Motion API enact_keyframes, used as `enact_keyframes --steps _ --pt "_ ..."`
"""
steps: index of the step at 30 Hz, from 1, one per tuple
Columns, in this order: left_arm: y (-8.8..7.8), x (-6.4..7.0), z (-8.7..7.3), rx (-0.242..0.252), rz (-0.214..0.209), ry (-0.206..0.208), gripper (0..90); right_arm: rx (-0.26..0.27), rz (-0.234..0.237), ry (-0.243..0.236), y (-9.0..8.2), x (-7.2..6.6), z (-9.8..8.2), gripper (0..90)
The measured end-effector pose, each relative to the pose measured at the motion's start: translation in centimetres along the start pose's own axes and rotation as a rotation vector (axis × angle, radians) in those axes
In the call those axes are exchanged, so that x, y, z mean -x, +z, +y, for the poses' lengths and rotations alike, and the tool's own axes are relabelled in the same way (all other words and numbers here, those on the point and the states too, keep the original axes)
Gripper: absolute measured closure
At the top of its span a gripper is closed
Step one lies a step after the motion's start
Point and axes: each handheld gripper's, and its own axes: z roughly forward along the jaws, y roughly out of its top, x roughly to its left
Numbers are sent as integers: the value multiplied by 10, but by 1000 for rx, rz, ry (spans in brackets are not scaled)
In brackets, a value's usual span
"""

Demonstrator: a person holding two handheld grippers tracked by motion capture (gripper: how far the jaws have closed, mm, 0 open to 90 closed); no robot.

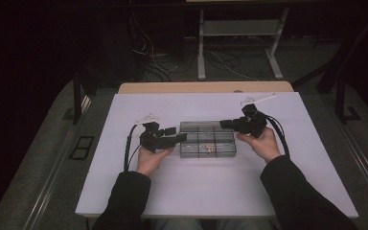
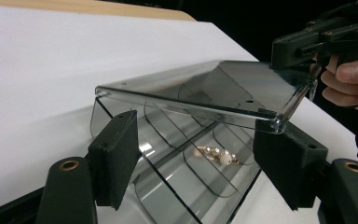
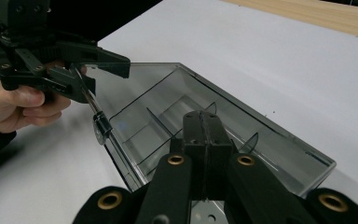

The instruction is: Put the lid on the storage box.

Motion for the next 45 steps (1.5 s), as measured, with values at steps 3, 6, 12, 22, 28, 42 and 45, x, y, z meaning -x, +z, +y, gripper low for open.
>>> enact_keyframes --steps 3,6,12,22,28,42,45 --pt "0 1 -3 -12 4 5 306 2 3 7 1 0 -3 892" --pt "0 1 -7 -27 5 2 306 2 6 17 2 -1 -7 892" --pt "0 1 -14 -66 9 23 314 2 16 30 4 0 -15 892" --pt "-3 3 -22 -107 2 26 315 1 17 41 7 2 -27 892" --pt "-9 7 -24 -102 0 34 316 31 12 66 0 0 -31 805" --pt "-27 20 -27 -93 -32 32 211 28 -54 51 -24 -12 -48 179" --pt "-30 22 -29 -104 -24 40 191 26 -66 53 -30 -16 -55 114"
